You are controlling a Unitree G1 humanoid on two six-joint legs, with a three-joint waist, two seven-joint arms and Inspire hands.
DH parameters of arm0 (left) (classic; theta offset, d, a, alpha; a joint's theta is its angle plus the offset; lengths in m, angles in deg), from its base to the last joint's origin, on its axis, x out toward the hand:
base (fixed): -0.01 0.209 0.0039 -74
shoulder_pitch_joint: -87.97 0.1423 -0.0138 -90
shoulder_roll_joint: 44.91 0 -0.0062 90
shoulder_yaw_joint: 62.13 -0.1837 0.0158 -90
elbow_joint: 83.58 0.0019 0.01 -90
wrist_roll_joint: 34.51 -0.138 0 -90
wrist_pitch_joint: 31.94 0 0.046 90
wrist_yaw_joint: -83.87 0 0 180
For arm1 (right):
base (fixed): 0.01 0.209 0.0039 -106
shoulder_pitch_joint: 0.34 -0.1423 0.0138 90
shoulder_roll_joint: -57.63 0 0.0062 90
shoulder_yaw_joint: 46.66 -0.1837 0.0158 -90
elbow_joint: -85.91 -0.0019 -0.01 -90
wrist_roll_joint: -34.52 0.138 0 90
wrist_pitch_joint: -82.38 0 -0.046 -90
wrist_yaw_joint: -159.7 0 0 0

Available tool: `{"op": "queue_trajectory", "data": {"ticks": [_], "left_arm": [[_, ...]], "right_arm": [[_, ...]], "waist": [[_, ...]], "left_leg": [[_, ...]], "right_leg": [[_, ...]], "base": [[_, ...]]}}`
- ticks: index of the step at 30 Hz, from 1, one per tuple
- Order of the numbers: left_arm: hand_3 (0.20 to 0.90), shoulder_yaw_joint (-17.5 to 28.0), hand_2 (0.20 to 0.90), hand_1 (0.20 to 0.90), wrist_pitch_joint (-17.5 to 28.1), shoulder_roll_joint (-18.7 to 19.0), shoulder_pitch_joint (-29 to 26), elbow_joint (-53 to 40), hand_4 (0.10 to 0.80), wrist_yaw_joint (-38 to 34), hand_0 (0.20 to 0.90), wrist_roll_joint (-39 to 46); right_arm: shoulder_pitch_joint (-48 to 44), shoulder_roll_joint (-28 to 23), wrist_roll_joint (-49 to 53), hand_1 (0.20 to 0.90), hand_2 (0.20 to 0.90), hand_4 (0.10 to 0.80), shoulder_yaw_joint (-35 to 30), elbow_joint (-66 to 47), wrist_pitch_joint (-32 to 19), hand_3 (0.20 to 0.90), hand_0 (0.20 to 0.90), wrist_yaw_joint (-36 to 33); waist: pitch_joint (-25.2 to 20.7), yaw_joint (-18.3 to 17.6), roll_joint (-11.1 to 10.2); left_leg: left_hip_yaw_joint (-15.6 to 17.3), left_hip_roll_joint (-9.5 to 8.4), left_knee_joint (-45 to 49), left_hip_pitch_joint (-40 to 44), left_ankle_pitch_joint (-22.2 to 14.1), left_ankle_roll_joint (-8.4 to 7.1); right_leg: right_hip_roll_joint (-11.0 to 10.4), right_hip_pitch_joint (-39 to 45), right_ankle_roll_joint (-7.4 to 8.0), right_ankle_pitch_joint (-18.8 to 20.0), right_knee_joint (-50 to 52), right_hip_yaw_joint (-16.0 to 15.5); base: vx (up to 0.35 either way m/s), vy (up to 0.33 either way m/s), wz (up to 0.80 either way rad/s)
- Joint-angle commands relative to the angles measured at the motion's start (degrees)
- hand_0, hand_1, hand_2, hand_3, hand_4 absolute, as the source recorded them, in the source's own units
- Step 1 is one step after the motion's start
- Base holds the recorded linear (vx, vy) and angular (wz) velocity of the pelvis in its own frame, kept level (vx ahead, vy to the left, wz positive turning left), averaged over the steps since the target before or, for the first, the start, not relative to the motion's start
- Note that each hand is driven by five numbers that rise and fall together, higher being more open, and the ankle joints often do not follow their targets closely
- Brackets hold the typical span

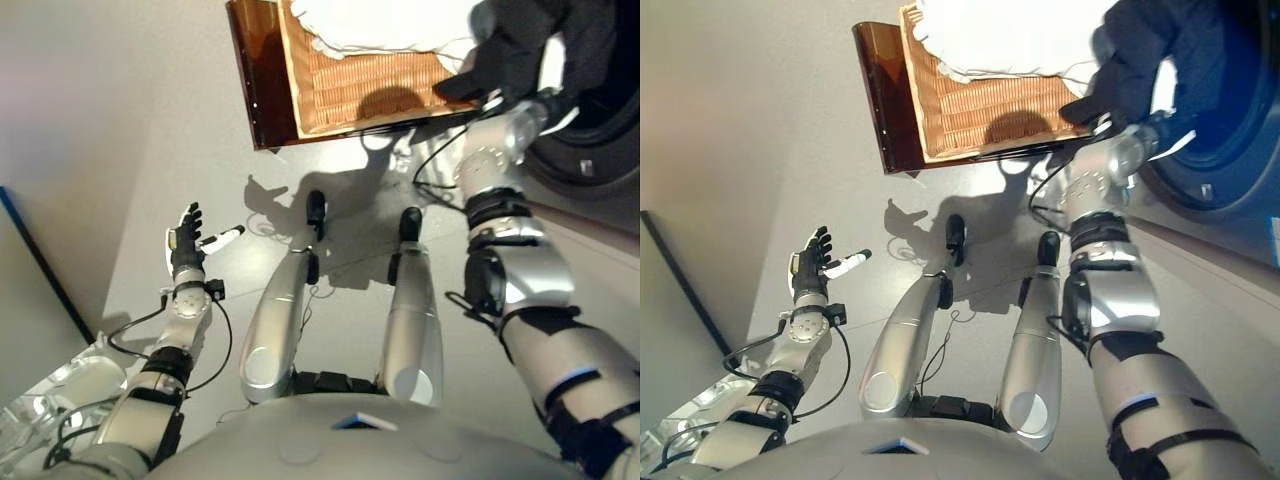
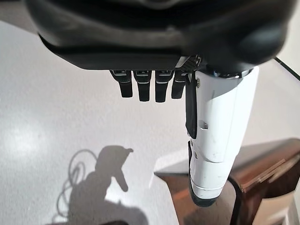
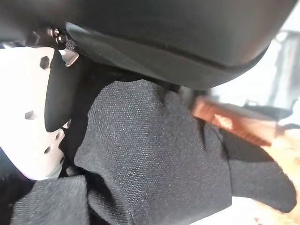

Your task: Pick up the clothes and place them into the washing machine

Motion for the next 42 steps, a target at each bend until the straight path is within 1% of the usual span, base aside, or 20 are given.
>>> {"op": "queue_trajectory", "data": {"ticks": [1,3,4,5,6,7,9,10,11,12,15,18,19,20,21,25,37,40,41,42], "left_arm": [[0.9,-1.64,0.9,0.9,2.98,3.52,1.79,0.96,0.8,-0.86,0.9,1.54],[0.9,-1.99,0.9,0.9,3.08,3.37,1.91,0.98,0.8,-0.65,0.9,2.04],[0.9,-2.05,0.9,0.9,3.21,3.28,1.87,0.77,0.8,-0.64,0.9,2.22],[0.9,-2.1,0.9,0.9,3.22,3.23,1.8,0.77,0.8,-0.64,0.9,2.23],[0.9,-1.97,0.9,0.9,3.75,3.21,2.04,-0.18,0.8,-0.46,0.9,2.7],[0.9,-2.03,0.9,0.9,3.73,3.14,2.03,-0.23,0.8,-0.46,0.9,2.71],[0.9,-1.6,0.9,0.9,4.62,3.5,2.67,-2.09,0.8,-0.25,0.9,3.08],[0.9,-1.15,0.9,0.9,5.12,3.47,3.4,-3.63,0.8,0.0,0.9,3.69],[0.9,-1.16,0.9,0.9,5.11,3.36,3.39,-3.69,0.8,0.02,0.9,3.71],[0.9,-0.89,0.9,0.9,5.38,3.62,3.84,-4.21,0.8,0.19,0.9,3.86],[0.9,0.07,0.9,0.9,5.99,4.23,5.15,-6.31,0.8,0.59,0.9,4.23],[0.9,0.2,0.9,0.9,6.06,4.14,5.62,-6.8,0.8,0.83,0.9,4.34],[0.9,-0.11,0.9,0.9,5.88,3.78,6.03,-6.44,0.8,1.11,0.9,4.38],[0.9,-0.12,0.9,0.9,5.89,3.78,6.05,-6.44,0.8,1.12,0.9,4.38],[0.9,-0.25,0.9,0.9,5.81,3.62,5.73,-6.21,0.8,1.27,0.9,4.57],[0.9,-0.91,0.9,0.9,5.7,3.25,5.53,-5.68,0.8,1.94,0.9,4.95],[0.9,-1.82,0.9,0.9,5.04,3.19,5.63,-2.64,0.8,3.95,0.9,6.87],[0.9,-2.36,0.9,0.9,4.91,3.09,5.82,-1.22,0.8,4.0,0.9,6.68],[0.9,-2.53,0.9,0.9,4.65,3.54,5.44,-0.43,0.8,3.91,0.9,6.52],[0.9,-2.89,0.9,0.9,4.24,4.08,4.92,-0.51,0.8,3.77,0.9,5.96]], "right_arm": [[-6.04,-7.83,0.49,0.2,0.2,0.3,2.5,0.99,-5.52,0.2,0.2,0.53],[-8.09,-10.57,0.42,0.2,0.2,0.3,2.93,3.0,-4.99,0.2,0.2,-0.56],[-9.38,-12.92,0.26,0.2,0.2,0.3,3.03,3.63,-5.09,0.2,0.2,-1.78],[-9.49,-13.04,0.27,0.2,0.2,0.3,3.08,3.72,-5.07,0.2,0.2,-1.79],[-10.17,-15.68,-1.19,0.2,0.2,0.3,3.64,3.23,-4.78,0.2,0.2,-2.74],[-10.22,-15.77,-1.29,0.2,0.2,0.3,3.7,3.2,-4.71,0.2,0.2,-2.86],[-11.57,-19.7,-3.78,0.2,0.2,0.3,4.8,2.2,-4.36,0.2,0.2,-4.0],[-12.82,-22.9,-5.8,0.2,0.2,0.3,6.4,1.56,-3.64,0.2,0.2,-4.49],[-13.02,-23.01,-5.84,0.2,0.2,0.3,6.57,1.66,-3.58,0.2,0.2,-4.53],[-14.58,-25.74,-7.98,0.2,0.2,0.3,8.61,2.39,-2.61,0.2,0.2,-4.97],[-17.63,-31.71,-9.18,0.2,0.2,0.3,11.89,2.2,-2.5,0.2,0.2,-4.79],[-18.67,-33.6,-9.97,0.2,0.2,0.3,13.52,1.7,-2.3,0.2,0.2,-4.31],[-19.16,-33.78,-8.88,0.238,0.238,0.327,14.39,1.75,-2.46,0.238,0.238,-2.91],[-19.16,-33.83,-8.74,0.4,0.4,0.443,14.41,1.84,-2.51,0.4,0.4,-2.75],[-19.33,-32.98,-6.73,0.9,0.9,0.8,14.94,2.53,-2.11,0.9,0.9,-0.84],[-18.47,-31.06,-4.42,0.9,0.9,0.8,14.75,3.35,-2.14,0.9,0.9,1.54],[-17.9,-27.25,-1.32,0.9,0.9,0.8,13.04,7.26,-1.85,0.9,0.9,3.71],[-18.27,-26.88,-3.17,0.9,0.9,0.8,13.6,10.43,0.12,0.9,0.9,2.73],[-19.94,-28.25,-6.73,0.9,0.9,0.8,15.23,15.9,3.97,0.9,0.9,0.4],[-21.01,-28.34,-7.18,0.9,0.9,0.8,15.82,18.29,5.54,0.9,0.9,-0.28]], "waist": [[-5.1,0.24,1.8],[-5.26,0.79,2.3],[-5.3,1.06,2.82],[-5.29,1.09,2.88],[-5.32,1.38,3.51],[-5.35,1.39,3.6],[-5.4,1.66,4.28],[-5.45,1.92,4.86],[-5.47,1.95,4.94],[-5.65,2.34,5.1],[-5.96,2.96,5.95],[-6.05,3.02,6.27],[-6.16,2.96,6.4],[-6.18,2.96,6.39],[-6.07,2.77,6.14],[-5.75,2.29,5.93],[-5.89,2.01,5.74],[-5.88,2.15,5.46],[-5.92,2.24,5.11],[-6.0,2.32,5.0]], "left_leg": [[-1.09,-0.58,4.59,0.94,-8.44,-4.48],[-1.17,-0.59,3.7,1.14,-7.9,-4.72],[-1.25,-0.56,2.79,1.32,-7.4,-4.83],[-1.27,-0.57,2.7,1.33,-7.34,-4.84],[-1.48,-0.67,1.72,1.38,-6.66,-5.1],[-1.52,-0.69,1.6,1.4,-6.57,-5.11],[-1.65,-0.86,0.4,1.52,-5.87,-5.38],[-1.61,-0.9,-0.47,1.57,-5.22,-5.54],[-1.59,-0.91,-0.54,1.54,-5.17,-5.54],[-1.67,-1.0,-1.06,1.51,-4.84,-5.64],[-1.69,-1.02,-2.67,1.25,-3.91,-6.03],[-1.76,-1.11,-3.07,1.2,-3.57,-6.21],[-1.68,-1.13,-3.36,1.35,-3.38,-6.38],[-1.67,-1.14,-3.38,1.37,-3.37,-6.38],[-1.48,-1.1,-3.51,1.66,-3.41,-6.35],[-1.37,-1.19,-3.45,2.08,-3.41,-6.4],[-1.61,-1.38,-3.72,3.48,-3.37,-6.32],[-1.54,-1.26,-3.89,3.81,-3.35,-6.3],[-1.5,-1.24,-3.89,3.82,-3.29,-6.34],[-1.52,-1.26,-3.9,3.79,-3.3,-6.33]], "right_leg": [[0.0,1.25,-0.07,4.21,-7.83,-1.12],[-0.12,1.22,0.02,4.08,-7.94,-1.21],[-0.17,0.92,0.02,3.93,-7.83,-1.3],[-0.19,0.9,0.01,3.92,-7.83,-1.32],[-0.45,0.63,0.03,3.86,-7.88,-1.38],[-0.48,0.62,0.03,3.87,-7.9,-1.42],[-0.61,0.26,0.09,3.68,-7.91,-1.58],[-0.8,-0.43,0.16,3.7,-7.68,-1.4],[-0.81,-0.52,0.16,3.69,-7.64,-1.37],[-0.86,-0.91,0.22,3.65,-7.54,-1.32],[-1.13,-2.5,0.35,3.44,-6.84,-1.16],[-1.27,-2.77,0.39,3.3,-6.66,-1.12],[-1.13,-2.95,0.33,3.27,-6.39,-0.97],[-1.13,-2.95,0.33,3.26,-6.38,-0.96],[-0.89,-2.78,0.27,3.14,-6.3,-0.89],[-0.64,-2.59,0.11,3.18,-6.3,-0.7],[-0.21,-0.6,-0.3,3.17,-6.68,-1.23],[-0.1,-0.22,-0.41,3.25,-6.95,-1.35],[-0.12,-0.12,-0.5,3.34,-7.06,-1.54],[-0.05,0.07,-0.57,3.37,-7.19,-1.67]], "base": [[0.032,-0.011,0.13],[0.017,-0.007,0.1],[0.0,0.0,0.0],[0.0,0.0,0.0],[0.0,0.0,0.0],[0.001,-0.022,0.09],[0.008,0.0,0.14],[0.009,0.015,0.12],[0.004,0.006,0.12],[-0.002,-0.005,0.04],[0.001,-0.006,0.01],[0.015,-0.02,0.11],[0.02,-0.002,0.09],[0.03,-0.009,0.04],[0.01,-0.007,-0.03],[0.0,0.0,0.0],[0.0,0.0,0.0],[0.0,0.0,0.0],[0.0,0.0,0.0],[0.0,0.0,0.0]]}}
